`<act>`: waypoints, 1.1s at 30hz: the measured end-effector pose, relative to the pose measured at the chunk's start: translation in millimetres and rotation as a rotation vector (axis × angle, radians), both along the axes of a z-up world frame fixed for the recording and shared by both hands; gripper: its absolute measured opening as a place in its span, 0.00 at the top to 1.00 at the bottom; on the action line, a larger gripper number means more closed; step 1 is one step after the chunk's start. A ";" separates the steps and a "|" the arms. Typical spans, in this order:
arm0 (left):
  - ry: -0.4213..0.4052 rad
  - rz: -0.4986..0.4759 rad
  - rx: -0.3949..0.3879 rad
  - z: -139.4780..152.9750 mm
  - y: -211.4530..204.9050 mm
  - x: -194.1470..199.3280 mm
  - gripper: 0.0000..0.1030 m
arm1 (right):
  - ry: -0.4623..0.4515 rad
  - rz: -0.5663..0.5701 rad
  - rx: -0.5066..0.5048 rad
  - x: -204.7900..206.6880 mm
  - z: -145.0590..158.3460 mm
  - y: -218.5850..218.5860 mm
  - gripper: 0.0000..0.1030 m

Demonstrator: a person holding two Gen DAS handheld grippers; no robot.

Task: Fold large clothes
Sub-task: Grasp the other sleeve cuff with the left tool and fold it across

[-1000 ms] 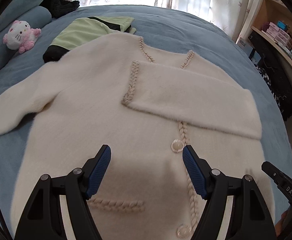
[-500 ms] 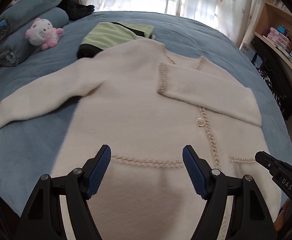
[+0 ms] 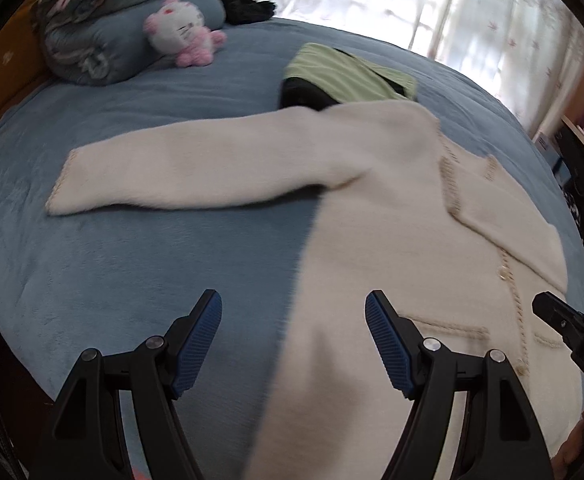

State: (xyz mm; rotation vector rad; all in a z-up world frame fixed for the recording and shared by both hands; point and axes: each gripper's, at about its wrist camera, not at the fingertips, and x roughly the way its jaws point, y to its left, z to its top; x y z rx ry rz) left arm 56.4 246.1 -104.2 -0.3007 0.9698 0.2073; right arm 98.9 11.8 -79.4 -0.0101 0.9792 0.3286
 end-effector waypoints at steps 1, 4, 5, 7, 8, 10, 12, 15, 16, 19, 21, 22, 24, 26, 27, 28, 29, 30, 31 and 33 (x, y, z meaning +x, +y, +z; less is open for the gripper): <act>-0.001 0.017 -0.004 -2.7 10.9 0.2 0.29 | -0.002 0.013 0.001 2.4 -1.1 10.8 0.90; -0.007 0.070 -0.032 -10.4 50.2 0.3 0.29 | -0.002 0.049 -0.007 11.1 -5.5 45.9 0.90; -0.011 0.081 -0.046 -13.2 63.7 0.4 0.29 | -0.001 0.061 -0.006 13.8 -7.0 55.8 0.90; -0.010 0.109 -0.064 -19.0 86.1 -0.2 0.29 | -0.002 0.083 -0.005 19.5 -9.8 74.1 0.90; -0.009 0.128 -0.072 -22.3 98.1 0.5 0.29 | -0.002 0.093 -0.007 22.9 -11.7 84.0 0.90; -0.010 0.159 -0.086 -28.7 119.3 1.4 0.29 | -0.001 0.117 -0.011 29.1 -16.0 105.5 0.90; -0.013 0.191 -0.107 -36.2 142.2 3.2 0.29 | 0.001 0.141 -0.008 34.8 -19.8 125.5 0.90; -0.024 0.232 -0.151 -47.2 172.2 7.2 0.29 | -0.004 0.176 -0.007 44.0 -26.0 155.5 0.90; -0.026 0.244 -0.166 -51.0 181.7 8.9 0.29 | -0.001 0.189 -0.007 47.1 -28.4 165.3 0.90; -0.021 0.284 -0.210 -64.4 204.6 17.3 0.29 | -0.001 0.215 -0.003 54.2 -36.2 190.1 0.90; -0.019 0.306 -0.241 -73.6 219.0 23.4 0.29 | 0.006 0.229 -0.001 57.7 -41.9 202.7 0.90; -0.022 0.320 -0.256 -78.4 225.2 27.1 0.29 | 0.012 0.236 -0.001 59.3 -45.2 208.5 0.90; -0.026 0.336 -0.268 -84.9 230.7 34.3 0.29 | 0.023 0.246 -0.008 61.8 -52.2 217.5 0.90; -0.031 0.347 -0.276 -89.9 236.7 41.6 0.28 | 0.035 0.251 -0.017 64.4 -59.4 223.3 0.90; -0.039 0.357 -0.281 -91.7 239.4 44.9 0.26 | 0.042 0.253 -0.020 65.7 -62.9 224.5 0.90; -0.044 0.364 -0.285 -93.3 240.8 48.3 0.25 | 0.049 0.253 -0.023 67.1 -66.4 225.7 0.90; -0.049 0.370 -0.289 -95.2 242.9 51.8 0.24 | 0.055 0.252 -0.027 68.6 -69.7 226.5 0.90; -0.054 0.377 -0.288 -96.5 244.4 54.7 0.24 | 0.061 0.250 -0.028 70.0 -72.4 226.2 0.90; -0.058 0.383 -0.286 -98.1 247.0 56.8 0.24 | 0.067 0.246 -0.028 71.1 -75.1 225.2 0.90; -0.063 0.392 -0.280 -100.0 251.6 63.2 0.24 | 0.083 0.237 -0.026 73.9 -80.7 222.7 0.90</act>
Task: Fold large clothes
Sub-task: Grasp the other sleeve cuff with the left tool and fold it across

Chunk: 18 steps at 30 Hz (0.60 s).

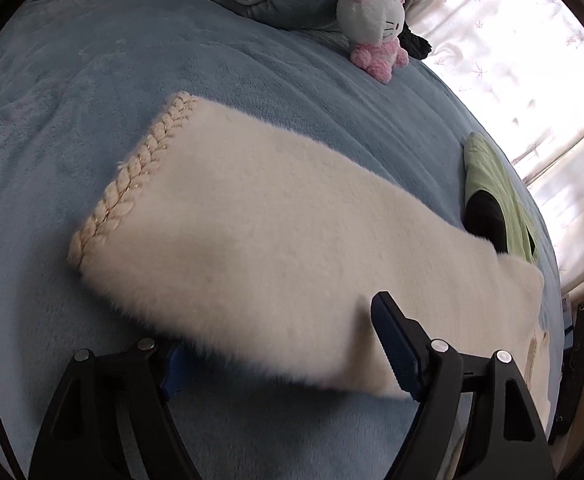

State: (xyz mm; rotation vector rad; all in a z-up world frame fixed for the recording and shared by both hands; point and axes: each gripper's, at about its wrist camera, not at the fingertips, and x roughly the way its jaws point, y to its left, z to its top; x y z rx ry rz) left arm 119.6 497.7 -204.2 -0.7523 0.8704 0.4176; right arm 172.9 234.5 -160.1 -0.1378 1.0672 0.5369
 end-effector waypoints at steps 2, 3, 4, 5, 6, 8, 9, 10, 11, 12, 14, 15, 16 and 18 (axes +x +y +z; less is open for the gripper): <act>-0.001 0.021 0.021 1.3 1.7 4.1 0.38 | 0.016 -0.005 0.001 1.1 -4.7 -1.9 0.90; 0.008 0.038 0.046 3.3 1.6 4.9 0.59 | 0.021 -0.007 0.001 1.5 -6.1 -3.1 0.90; 0.016 0.050 0.060 4.1 2.7 6.8 0.67 | 0.023 -0.008 0.003 1.1 -6.7 -3.9 0.90; 0.009 0.053 0.051 4.9 4.8 6.9 0.78 | 0.025 -0.009 0.004 0.9 -7.1 -5.3 0.90; 0.002 0.052 0.036 6.3 5.8 7.3 0.83 | 0.025 -0.011 0.007 0.5 -7.0 -7.1 0.90; 0.006 0.052 0.055 12.9 3.1 8.1 0.87 | 0.026 -0.014 0.014 -0.1 -5.9 -11.0 0.90; 0.008 0.047 0.080 19.2 -1.8 9.6 0.89 | 0.025 -0.017 0.019 -0.5 -4.5 -13.8 0.90; 0.008 0.040 0.101 25.7 -6.8 9.1 0.89 | 0.023 -0.021 0.023 -0.5 -2.5 -17.2 0.90; 0.003 0.031 0.125 34.3 -13.6 11.2 0.90 | 0.017 -0.026 0.027 -1.3 0.2 -22.2 0.90; -0.012 0.020 0.142 43.9 -21.2 13.7 0.91 | 0.012 -0.031 0.031 -1.4 2.5 -26.7 0.90; -0.056 -0.014 0.164 66.1 -40.5 16.6 0.92 | 0.000 -0.048 0.037 -1.9 8.7 -39.7 0.90; -0.080 -0.038 0.175 78.4 -53.0 19.3 0.92 | -0.006 -0.062 0.044 -2.5 12.8 -50.3 0.90; -0.095 -0.059 0.185 87.8 -63.7 20.4 0.92 | -0.010 -0.072 0.049 -2.2 15.6 -57.4 0.90; -0.124 -0.121 0.222 110.1 -94.0 27.4 0.92 | -0.024 -0.100 0.061 -3.3 22.8 -78.2 0.90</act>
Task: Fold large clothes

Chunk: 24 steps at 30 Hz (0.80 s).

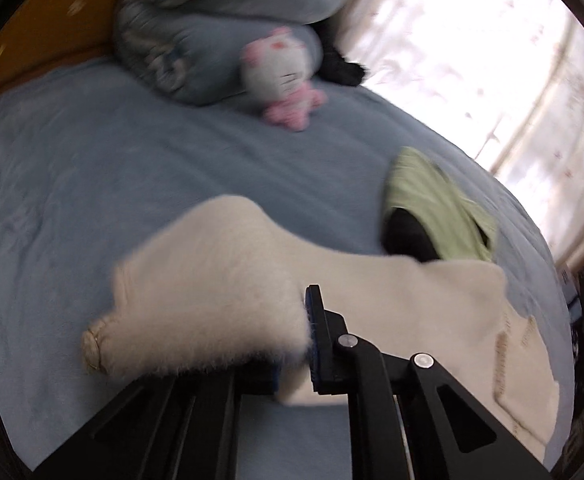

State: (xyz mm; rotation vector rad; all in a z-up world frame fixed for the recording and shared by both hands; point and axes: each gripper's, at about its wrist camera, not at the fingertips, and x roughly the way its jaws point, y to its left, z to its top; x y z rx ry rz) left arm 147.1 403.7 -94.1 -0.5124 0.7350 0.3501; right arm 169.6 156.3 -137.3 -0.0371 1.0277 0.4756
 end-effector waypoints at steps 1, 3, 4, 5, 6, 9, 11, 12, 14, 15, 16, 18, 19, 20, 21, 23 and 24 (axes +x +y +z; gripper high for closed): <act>-0.008 -0.033 0.022 10.1 -16.8 3.5 0.92 | -0.008 -0.019 0.006 -0.8 3.3 -12.2 0.90; -0.020 -0.109 0.060 27.1 -55.2 11.9 0.92 | -0.019 -0.058 0.016 -2.3 8.9 -39.5 0.90; -0.025 -0.145 0.073 34.0 -72.8 15.4 0.92 | -0.019 -0.078 0.021 -2.9 10.4 -52.5 0.90; -0.031 -0.188 0.084 39.8 -93.7 19.8 0.92 | -0.017 -0.101 0.025 -3.4 11.4 -68.1 0.90; -0.035 -0.232 0.093 43.7 -115.1 22.7 0.92 | -0.016 -0.118 0.024 -3.4 11.3 -79.9 0.90; -0.016 -0.349 0.110 43.3 -175.6 33.1 0.92 | -0.018 -0.174 0.017 -5.8 10.0 -120.6 0.90; 0.026 -0.425 0.113 30.7 -216.7 42.3 0.92 | -0.008 -0.207 0.020 -6.7 7.7 -145.6 0.90; 0.047 -0.448 0.114 23.7 -230.3 46.6 0.92 | -0.002 -0.225 0.023 -7.5 6.0 -158.5 0.90; 0.111 -0.497 0.114 3.0 -258.3 53.6 0.92 | 0.004 -0.245 0.017 -8.8 3.1 -177.9 0.90; 0.148 -0.512 0.113 -9.7 -270.1 56.3 0.92 | 0.006 -0.250 0.015 -10.3 1.9 -186.9 0.90; 0.181 -0.520 0.116 -21.3 -278.1 56.3 0.92 | 0.009 -0.253 0.016 -12.0 0.5 -194.0 0.90; 0.245 -0.524 0.125 -40.5 -289.6 58.7 0.83 | 0.020 -0.249 0.021 -13.5 -2.5 -204.3 0.90; 0.264 -0.521 0.124 -46.4 -292.2 59.1 0.80 | 0.026 -0.245 0.024 -13.8 -4.9 -208.5 0.90; 0.275 -0.520 0.119 -49.9 -294.4 56.8 0.71 | 0.029 -0.241 0.028 -14.0 -6.5 -210.9 0.90; 0.283 -0.522 0.107 -52.5 -292.6 53.5 0.60 | 0.033 -0.236 0.034 -13.9 -8.1 -212.2 0.90; 0.294 -0.529 0.066 -52.2 -290.4 51.7 0.36 | 0.042 -0.224 0.052 -13.1 -10.8 -212.7 0.90; 0.284 -0.529 0.046 -50.1 -288.1 49.3 0.31 | 0.045 -0.220 0.060 -13.5 -11.4 -211.4 0.90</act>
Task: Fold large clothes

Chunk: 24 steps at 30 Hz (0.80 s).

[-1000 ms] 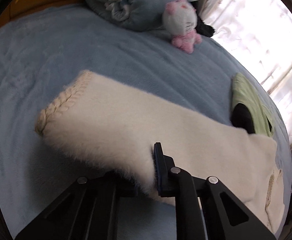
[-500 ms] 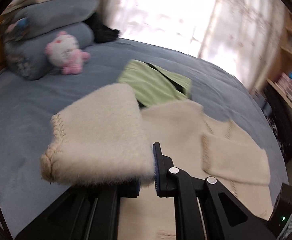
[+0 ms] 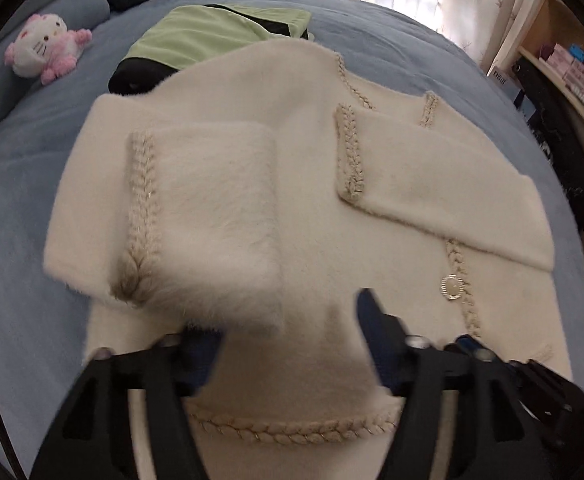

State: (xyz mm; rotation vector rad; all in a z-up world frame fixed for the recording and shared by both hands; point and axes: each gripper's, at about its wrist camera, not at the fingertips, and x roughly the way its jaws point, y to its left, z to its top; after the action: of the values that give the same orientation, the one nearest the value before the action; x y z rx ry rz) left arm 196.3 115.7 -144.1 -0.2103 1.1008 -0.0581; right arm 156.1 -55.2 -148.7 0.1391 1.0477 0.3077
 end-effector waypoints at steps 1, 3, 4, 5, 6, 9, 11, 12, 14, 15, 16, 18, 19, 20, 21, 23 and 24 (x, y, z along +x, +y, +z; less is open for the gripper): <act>-0.007 0.000 -0.014 3.0 2.3 -2.1 0.31 | 0.000 0.008 0.011 0.0 0.0 0.9 0.90; -0.011 -0.012 -0.033 10.8 7.3 -8.4 0.30 | -0.007 0.023 0.021 -3.0 1.8 3.6 0.90; -0.009 -0.015 -0.044 14.6 10.5 -13.2 0.30 | -0.012 0.034 0.024 -4.2 3.7 5.9 0.90; -0.008 -0.015 -0.058 17.4 13.0 -18.3 0.30 | -0.017 0.044 0.029 -4.8 5.8 8.3 0.90; -0.010 -0.008 -0.069 21.1 17.2 -25.1 0.30 | -0.022 0.056 0.031 -5.9 8.3 10.7 0.90; -0.031 0.034 -0.071 31.4 32.3 -42.2 0.30 | -0.041 0.101 0.025 -8.5 16.8 21.1 0.90; -0.047 0.072 -0.059 36.7 43.7 -55.0 0.30 | -0.057 0.144 0.020 -10.5 24.0 31.9 0.89; -0.056 0.090 -0.053 39.0 51.6 -61.2 0.30 | -0.063 0.161 0.015 -11.1 26.6 36.5 0.86; -0.071 0.126 -0.042 43.2 64.6 -72.7 0.30 | -0.084 0.205 -0.003 -12.6 32.9 49.5 0.74; -0.075 0.141 -0.038 43.7 70.5 -75.9 0.30 | -0.094 0.231 -0.011 -13.0 35.4 57.2 0.67; -0.077 0.158 -0.035 44.4 77.4 -79.5 0.30 | -0.098 0.261 -0.019 -12.8 37.2 66.1 0.66; -0.080 0.189 -0.017 45.9 89.6 -86.9 0.30 | -0.112 0.317 -0.047 -12.9 39.4 83.7 0.66; -0.082 0.204 -0.007 45.6 94.7 -89.8 0.30 | -0.126 0.342 -0.071 -12.4 39.5 93.6 0.66; -0.083 0.218 -0.001 45.2 100.7 -92.7 0.30 | -0.134 0.361 -0.094 -11.2 38.9 102.5 0.66; -0.083 0.226 -0.002 44.2 107.1 -95.0 0.30 | -0.136 0.379 -0.117 -9.7 37.5 111.9 0.66; -0.077 0.234 -0.020 40.6 115.9 -98.1 0.30 | -0.138 0.416 -0.145 -6.2 34.0 129.1 0.66; -0.072 0.240 -0.028 38.2 120.5 -99.6 0.30 | -0.139 0.429 -0.158 -4.8 32.6 135.7 0.66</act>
State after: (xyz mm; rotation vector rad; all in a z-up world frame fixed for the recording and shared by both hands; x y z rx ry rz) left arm 96.8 236.2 -105.9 -0.3611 0.9970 0.1320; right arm 151.2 80.6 -116.1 -0.2511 0.9532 0.6113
